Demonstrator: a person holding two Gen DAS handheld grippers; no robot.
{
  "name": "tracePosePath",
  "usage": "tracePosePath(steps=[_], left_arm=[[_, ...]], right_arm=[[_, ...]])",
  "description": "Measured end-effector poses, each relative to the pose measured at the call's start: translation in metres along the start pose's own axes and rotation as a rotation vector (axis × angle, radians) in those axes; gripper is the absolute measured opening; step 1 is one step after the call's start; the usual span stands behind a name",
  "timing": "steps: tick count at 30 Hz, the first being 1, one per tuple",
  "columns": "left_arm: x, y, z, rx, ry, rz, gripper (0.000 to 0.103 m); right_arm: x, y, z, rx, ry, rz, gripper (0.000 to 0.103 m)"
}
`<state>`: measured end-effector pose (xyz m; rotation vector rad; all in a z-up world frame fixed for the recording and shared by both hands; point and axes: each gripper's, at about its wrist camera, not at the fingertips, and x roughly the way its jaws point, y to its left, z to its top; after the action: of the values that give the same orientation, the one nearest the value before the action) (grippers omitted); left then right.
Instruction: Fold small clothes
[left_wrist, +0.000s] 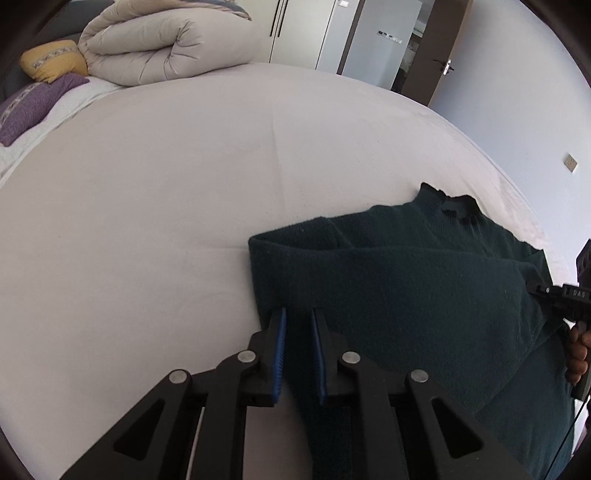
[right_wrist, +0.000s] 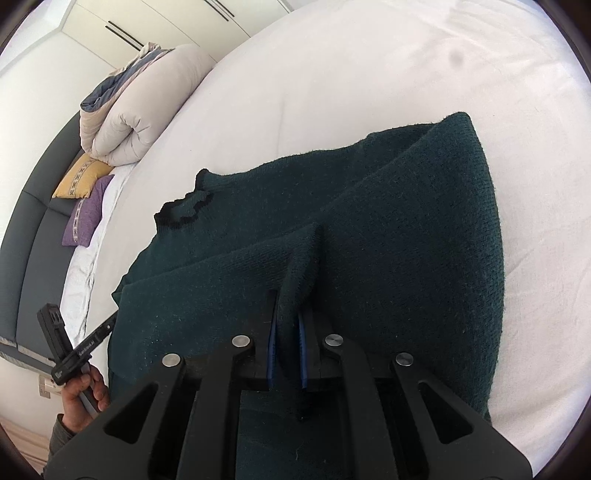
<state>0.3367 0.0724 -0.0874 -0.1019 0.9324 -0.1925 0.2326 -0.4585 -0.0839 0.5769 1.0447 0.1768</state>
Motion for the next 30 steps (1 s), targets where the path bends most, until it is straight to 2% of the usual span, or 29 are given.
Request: tracePosePath(steps=[4,5,8,9,10,11,12,13,14,17,19,21,26,30], left_arm=[[-0.026,-0.013,-0.031,0.090,-0.039,0.095,0.027],[-0.034,-0.014,-0.039,0.098,-0.044,0.099,0.036],[-0.061,-0.020,-0.067,0.126,-0.045,0.105,0.050],[-0.072,-0.022,-0.079,0.134,-0.047,0.109,0.056],[-0.080,-0.027,-0.089,0.142,-0.050,0.116,0.067],[-0.092,-0.030,-0.101,0.148,-0.064,0.122,0.077],[-0.105,-0.030,-0.113,0.143,-0.079,0.122,0.083],[-0.117,-0.029,-0.126,0.127,-0.084,0.116,0.091],[-0.127,-0.028,-0.139,0.106,-0.075,0.098,0.093],[-0.144,-0.018,-0.178,0.011,0.007,0.026,0.093],[-0.155,-0.011,-0.205,-0.066,0.054,-0.034,0.093],[-0.170,-0.016,-0.227,-0.064,0.049,-0.034,0.093],[-0.187,-0.021,-0.251,-0.110,0.083,-0.087,0.092],[-0.191,-0.026,-0.254,-0.134,0.111,-0.136,0.087]], right_arm=[[-0.008,0.003,-0.008,0.004,-0.038,-0.003,0.010],[-0.011,0.004,-0.010,0.002,-0.042,-0.002,0.011],[-0.028,0.000,-0.021,0.019,-0.055,-0.010,0.012],[-0.038,-0.002,-0.026,0.023,-0.068,-0.017,0.016],[-0.051,-0.003,-0.032,0.024,-0.083,-0.025,0.021],[-0.066,-0.005,-0.039,0.026,-0.099,-0.025,0.035],[-0.083,-0.007,-0.049,0.030,-0.121,-0.014,0.054],[-0.101,-0.009,-0.059,0.034,-0.148,0.000,0.063],[-0.119,-0.012,-0.071,0.037,-0.177,0.009,0.070],[-0.166,-0.023,-0.109,0.025,-0.204,0.023,0.070],[-0.187,-0.035,-0.139,0.033,-0.178,0.036,0.070],[-0.200,-0.045,-0.170,0.017,-0.132,-0.015,0.070],[-0.212,-0.067,-0.237,-0.003,-0.057,-0.079,0.070],[-0.221,-0.080,-0.267,0.025,-0.096,-0.084,0.070]])
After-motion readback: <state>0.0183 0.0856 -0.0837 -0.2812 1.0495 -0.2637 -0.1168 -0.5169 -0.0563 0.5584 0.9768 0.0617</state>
